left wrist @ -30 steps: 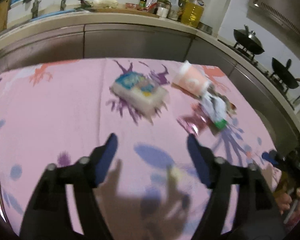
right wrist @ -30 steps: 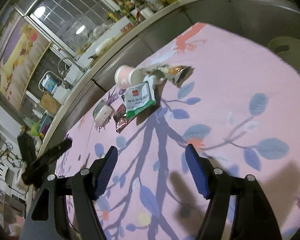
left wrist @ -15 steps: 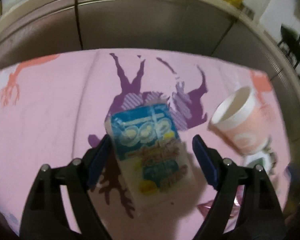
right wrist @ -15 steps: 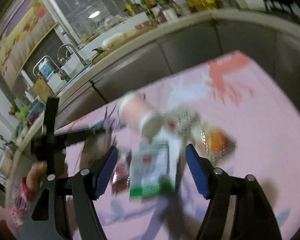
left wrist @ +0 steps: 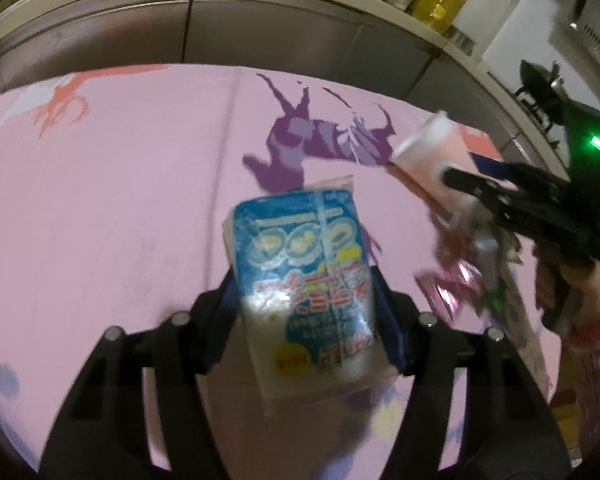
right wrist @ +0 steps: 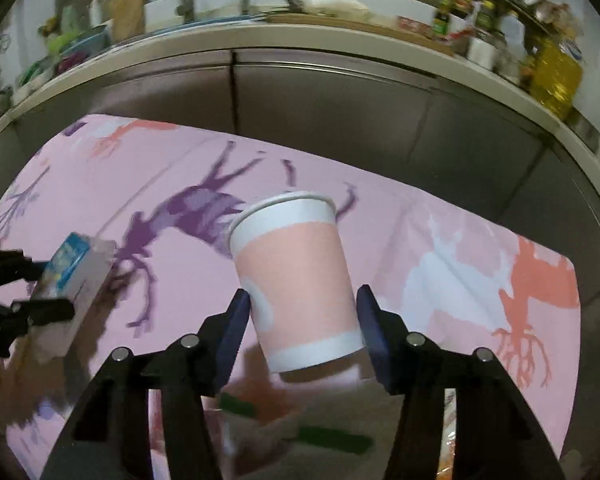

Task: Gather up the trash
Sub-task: 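Grasp the white-blue box with the left gripper while the right grasps the pink cup, then carry box and cup over the beige bin and open both grippers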

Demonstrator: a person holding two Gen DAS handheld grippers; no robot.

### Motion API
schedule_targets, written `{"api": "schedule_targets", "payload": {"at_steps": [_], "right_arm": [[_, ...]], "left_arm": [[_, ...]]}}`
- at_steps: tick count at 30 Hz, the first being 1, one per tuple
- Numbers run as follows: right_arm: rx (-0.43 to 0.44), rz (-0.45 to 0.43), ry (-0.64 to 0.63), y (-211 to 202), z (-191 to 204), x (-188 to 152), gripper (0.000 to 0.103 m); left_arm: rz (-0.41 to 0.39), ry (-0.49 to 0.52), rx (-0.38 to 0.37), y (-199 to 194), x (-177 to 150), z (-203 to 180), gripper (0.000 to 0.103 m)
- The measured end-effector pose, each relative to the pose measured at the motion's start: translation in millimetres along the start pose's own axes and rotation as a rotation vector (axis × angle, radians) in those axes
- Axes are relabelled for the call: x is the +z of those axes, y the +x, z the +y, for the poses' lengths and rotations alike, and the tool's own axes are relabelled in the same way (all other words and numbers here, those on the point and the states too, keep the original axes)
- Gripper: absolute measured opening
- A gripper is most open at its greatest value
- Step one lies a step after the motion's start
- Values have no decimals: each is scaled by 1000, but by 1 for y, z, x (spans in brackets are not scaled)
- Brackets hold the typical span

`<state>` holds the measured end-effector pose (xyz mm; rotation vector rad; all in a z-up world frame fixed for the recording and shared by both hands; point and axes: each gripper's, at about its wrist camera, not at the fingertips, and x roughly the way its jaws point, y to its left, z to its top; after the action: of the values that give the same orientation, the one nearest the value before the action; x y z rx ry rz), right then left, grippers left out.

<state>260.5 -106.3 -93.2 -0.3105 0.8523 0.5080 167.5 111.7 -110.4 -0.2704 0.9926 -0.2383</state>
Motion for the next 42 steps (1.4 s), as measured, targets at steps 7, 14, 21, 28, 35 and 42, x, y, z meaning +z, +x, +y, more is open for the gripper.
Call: {"api": "schedule_targets", "payload": {"at_steps": [7,14,21,28,35,42], "right_arm": [[262,-178,142,-80,33,-46,50],[309,-292,451,-141,-10,-159,49],[44,-433,750,-226,-136,-265,49],[-232,-433,915,-256,-238,-346,49],[-344,-338,928,-230,-287,-367,50],[-416,-303,891,-204,-301,-371,67]], "left_arm": [[-12,4,-91,-38,-43,-17,60],[48,185,-217,-30,-49,-113,60],[138,443,-422,18,-26,-292,61],[232,622,-532,93,-26,-458,61],[352,619,-494,185,-34,-533,62],[379,560,-409,227,-33,-542,71]]}}
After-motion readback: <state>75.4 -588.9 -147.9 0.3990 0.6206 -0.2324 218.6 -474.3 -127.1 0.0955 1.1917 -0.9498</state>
